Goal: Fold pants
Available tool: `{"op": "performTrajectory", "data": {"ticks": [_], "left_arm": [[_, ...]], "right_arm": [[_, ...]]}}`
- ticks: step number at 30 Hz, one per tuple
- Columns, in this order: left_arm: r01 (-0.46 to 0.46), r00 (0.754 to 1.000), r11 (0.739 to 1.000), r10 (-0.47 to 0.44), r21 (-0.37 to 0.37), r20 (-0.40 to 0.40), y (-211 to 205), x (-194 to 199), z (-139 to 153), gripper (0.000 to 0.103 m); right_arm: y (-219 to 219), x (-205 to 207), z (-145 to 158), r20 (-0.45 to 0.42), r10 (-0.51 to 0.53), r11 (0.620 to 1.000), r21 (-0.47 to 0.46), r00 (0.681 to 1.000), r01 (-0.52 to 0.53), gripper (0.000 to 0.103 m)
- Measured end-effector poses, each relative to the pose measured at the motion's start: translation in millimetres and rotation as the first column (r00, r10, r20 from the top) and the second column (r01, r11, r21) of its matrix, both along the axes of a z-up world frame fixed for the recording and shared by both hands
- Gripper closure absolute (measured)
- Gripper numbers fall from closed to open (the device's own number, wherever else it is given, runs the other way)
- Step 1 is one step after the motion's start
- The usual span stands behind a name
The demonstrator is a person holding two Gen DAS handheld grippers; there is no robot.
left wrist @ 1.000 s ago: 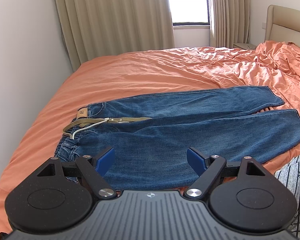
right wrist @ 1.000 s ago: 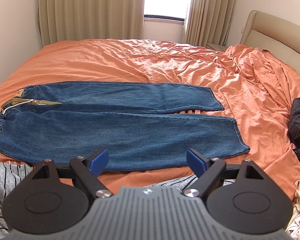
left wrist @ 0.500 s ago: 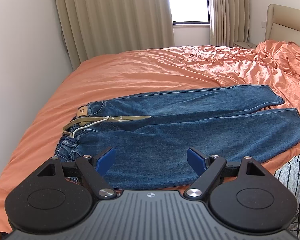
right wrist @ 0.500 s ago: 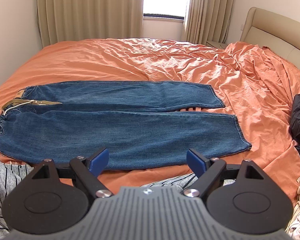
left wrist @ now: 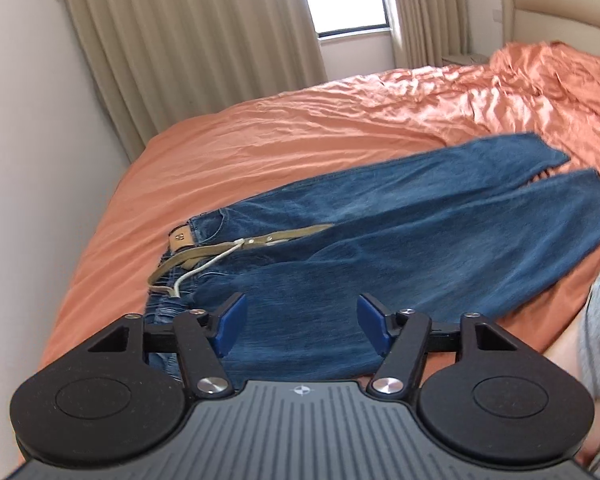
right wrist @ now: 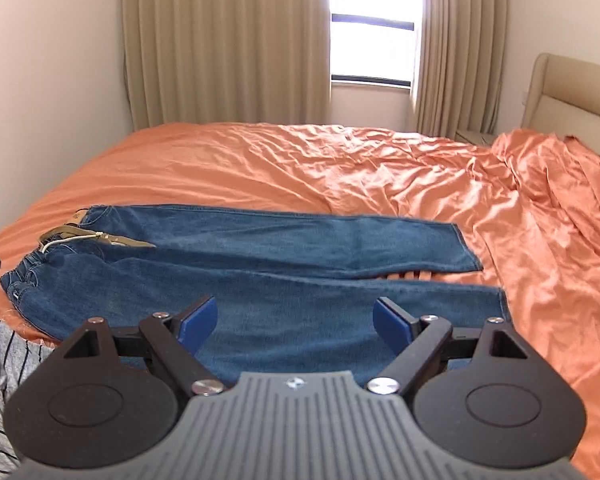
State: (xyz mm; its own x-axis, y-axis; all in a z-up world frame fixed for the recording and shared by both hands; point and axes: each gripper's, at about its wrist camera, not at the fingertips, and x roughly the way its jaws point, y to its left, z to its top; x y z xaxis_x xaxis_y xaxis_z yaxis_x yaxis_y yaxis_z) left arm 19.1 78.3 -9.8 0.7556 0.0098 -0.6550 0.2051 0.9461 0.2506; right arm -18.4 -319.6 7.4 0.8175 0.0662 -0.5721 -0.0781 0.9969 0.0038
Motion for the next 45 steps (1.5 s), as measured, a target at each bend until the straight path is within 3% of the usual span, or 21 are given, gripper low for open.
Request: {"op": "performTrajectory", "data": {"ticks": [4,8,13,15,19,27,29,33,34,38,41,45], "left_arm": [[0.117,0.992,0.991,-0.115,0.061,-0.047,36.3,9.7,-7.1,0.033],[0.238,0.969,0.948,-0.216,0.21,-0.124,61.3,18.5,-32.8,0.032],[0.357,0.919,0.88,-0.269,0.314,-0.289,82.5,39.0,-83.6,0.032],[0.396,0.895,0.853,-0.275,0.341,-0.353,85.6,46.6,-103.9,0.032],[0.472,0.849,0.797,-0.295,0.378,-0.438,92.4,58.4,-138.0,0.032],[0.519,0.819,0.739,-0.286,0.429,-0.498,88.3,73.0,-172.6,0.032],[0.508,0.823,0.744,-0.271,0.435,-0.498,85.9,74.0,-176.8,0.034],[0.479,0.84,0.761,-0.251,0.438,-0.482,83.4,68.9,-172.1,0.069],[0.477,0.84,0.765,-0.252,0.433,-0.481,83.9,69.0,-169.3,0.07],[0.422,0.871,0.784,-0.212,0.455,-0.443,80.5,72.4,-152.5,0.082],[0.347,0.898,0.833,-0.162,0.431,-0.409,75.1,78.0,-131.0,0.085],[0.234,0.927,0.897,-0.088,0.375,-0.366,73.5,94.0,-109.7,0.087]], "right_arm": [[-12.0,19.5,-1.4,-0.064,0.012,0.999,-0.047,0.998,-0.015,0.022],[-22.9,37.0,-8.9,-0.113,0.017,0.997,-0.069,0.993,-0.025,0.025],[-35.1,59.2,-15.7,-0.202,0.005,0.996,-0.086,0.979,-0.022,0.055],[-42.4,67.4,-12.5,-0.233,-0.002,0.996,-0.085,0.972,-0.018,0.059],[-57.6,77.0,4.3,-0.262,-0.027,0.993,-0.114,0.965,-0.003,0.06],[-121.3,101.4,75.0,-0.339,-0.129,0.974,-0.221,0.932,0.054,0.06],[-136.1,107.3,91.6,-0.363,-0.137,0.962,-0.271,0.922,0.036,0.056],[-163.6,114.9,94.6,-0.398,-0.135,0.924,-0.382,0.908,-0.03,0.052],[-169.8,115.6,89.0,-0.399,-0.129,0.918,-0.394,0.908,-0.043,0.052],[-186.7,116.5,45.7,-0.373,-0.088,0.896,-0.435,0.923,-0.091,0.054],[-193.1,121.0,4.7,-0.381,-0.039,0.893,-0.429,0.924,-0.139,0.063],[-184.4,122.4,-48.3,-0.416,0.082,0.845,-0.453,0.906,-0.285,0.078]]}}
